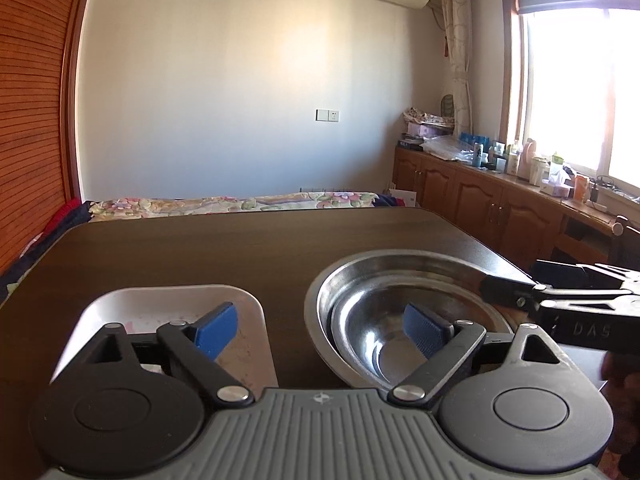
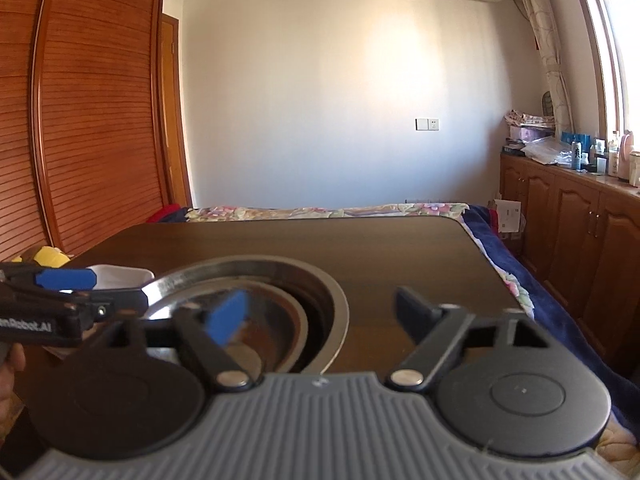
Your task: Organize plates and bowls
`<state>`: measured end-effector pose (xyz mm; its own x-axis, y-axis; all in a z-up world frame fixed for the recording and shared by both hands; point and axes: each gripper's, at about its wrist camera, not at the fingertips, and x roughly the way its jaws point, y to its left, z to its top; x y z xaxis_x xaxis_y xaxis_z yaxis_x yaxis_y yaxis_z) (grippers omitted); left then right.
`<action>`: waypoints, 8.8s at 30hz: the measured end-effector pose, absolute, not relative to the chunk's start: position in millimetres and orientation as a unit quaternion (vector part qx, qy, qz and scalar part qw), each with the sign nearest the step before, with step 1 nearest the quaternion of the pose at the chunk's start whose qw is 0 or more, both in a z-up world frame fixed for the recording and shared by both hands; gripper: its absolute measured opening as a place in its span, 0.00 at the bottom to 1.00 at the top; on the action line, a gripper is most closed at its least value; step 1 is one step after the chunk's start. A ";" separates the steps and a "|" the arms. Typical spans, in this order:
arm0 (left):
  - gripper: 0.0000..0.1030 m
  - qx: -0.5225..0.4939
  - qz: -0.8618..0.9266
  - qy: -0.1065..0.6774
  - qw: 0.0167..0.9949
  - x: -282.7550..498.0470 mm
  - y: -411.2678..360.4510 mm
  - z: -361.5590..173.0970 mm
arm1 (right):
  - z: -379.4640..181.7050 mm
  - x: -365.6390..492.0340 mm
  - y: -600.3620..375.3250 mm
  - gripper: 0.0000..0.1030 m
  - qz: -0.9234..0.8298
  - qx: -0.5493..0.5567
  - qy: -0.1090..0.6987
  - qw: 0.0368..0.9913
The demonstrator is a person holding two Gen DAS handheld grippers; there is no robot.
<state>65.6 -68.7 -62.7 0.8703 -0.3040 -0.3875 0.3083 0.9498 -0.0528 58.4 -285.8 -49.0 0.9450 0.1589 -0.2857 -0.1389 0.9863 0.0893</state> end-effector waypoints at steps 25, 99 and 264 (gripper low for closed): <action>0.55 0.005 -0.179 0.228 0.957 70.2 -83.4 -78.4 | -63.8 65.4 -284.8 0.77 0.105 0.067 0.156 0.980; 0.40 -0.006 -0.112 0.188 0.976 63.9 23.6 10.6 | -3.4 85.6 -192.3 0.36 0.218 0.042 0.136 0.965; 1.00 0.034 -0.038 0.245 0.968 -0.7 -18.1 -45.1 | -24.2 1.8 -245.5 1.00 0.048 0.012 0.177 0.983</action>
